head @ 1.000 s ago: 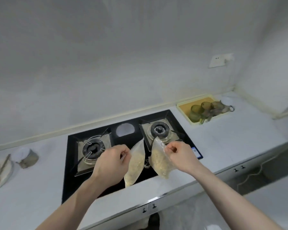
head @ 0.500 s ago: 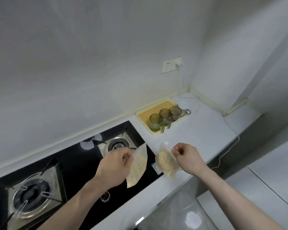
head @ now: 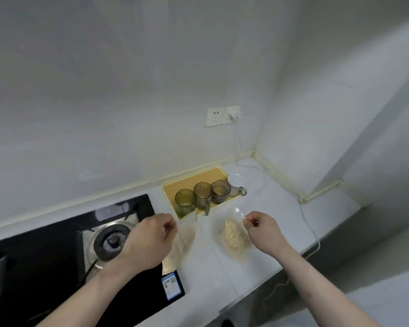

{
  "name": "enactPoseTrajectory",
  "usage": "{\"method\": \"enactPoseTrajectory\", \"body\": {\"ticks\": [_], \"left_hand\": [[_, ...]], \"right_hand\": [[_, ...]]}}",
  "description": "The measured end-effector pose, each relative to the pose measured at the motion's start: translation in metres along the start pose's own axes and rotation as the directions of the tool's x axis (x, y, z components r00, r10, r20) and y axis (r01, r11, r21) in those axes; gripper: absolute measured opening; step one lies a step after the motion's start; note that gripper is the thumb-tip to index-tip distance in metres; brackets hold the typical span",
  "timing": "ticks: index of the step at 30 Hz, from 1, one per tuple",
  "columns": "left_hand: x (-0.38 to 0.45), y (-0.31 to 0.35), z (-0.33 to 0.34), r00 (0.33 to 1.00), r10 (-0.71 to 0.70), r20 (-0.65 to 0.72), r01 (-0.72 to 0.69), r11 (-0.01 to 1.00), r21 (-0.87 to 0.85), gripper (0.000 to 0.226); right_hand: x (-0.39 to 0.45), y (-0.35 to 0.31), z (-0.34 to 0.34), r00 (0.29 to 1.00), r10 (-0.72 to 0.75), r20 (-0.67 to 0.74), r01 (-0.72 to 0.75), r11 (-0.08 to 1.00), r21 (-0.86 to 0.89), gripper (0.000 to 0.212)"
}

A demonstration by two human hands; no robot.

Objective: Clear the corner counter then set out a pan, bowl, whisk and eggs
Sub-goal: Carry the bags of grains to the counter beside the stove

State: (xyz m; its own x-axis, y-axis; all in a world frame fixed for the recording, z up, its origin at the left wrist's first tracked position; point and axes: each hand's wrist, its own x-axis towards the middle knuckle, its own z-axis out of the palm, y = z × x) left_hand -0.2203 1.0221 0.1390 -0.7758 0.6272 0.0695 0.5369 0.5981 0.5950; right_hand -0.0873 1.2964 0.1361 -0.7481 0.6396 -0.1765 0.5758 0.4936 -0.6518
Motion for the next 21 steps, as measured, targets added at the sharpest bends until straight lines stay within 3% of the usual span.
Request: {"method": "enactPoseTrajectory", "body": {"ticks": [9,21], "left_hand": [[0.04,0.062,0.052,0.987,-0.15,-0.054,0.151,0.988,0.019,0.016],[0.074,0.097,0.057,0.992,-0.124,-0.016,0.125,0.986,0.108,0.014]], "right_hand": [[0.105,0.054,-0.051,0.999,-0.019,0.03,0.021,0.999,-0.05,0.019],[0.196,0.094,-0.08,0.997,0.074,-0.031,-0.076,0.994,-0.074,0.022]]}}
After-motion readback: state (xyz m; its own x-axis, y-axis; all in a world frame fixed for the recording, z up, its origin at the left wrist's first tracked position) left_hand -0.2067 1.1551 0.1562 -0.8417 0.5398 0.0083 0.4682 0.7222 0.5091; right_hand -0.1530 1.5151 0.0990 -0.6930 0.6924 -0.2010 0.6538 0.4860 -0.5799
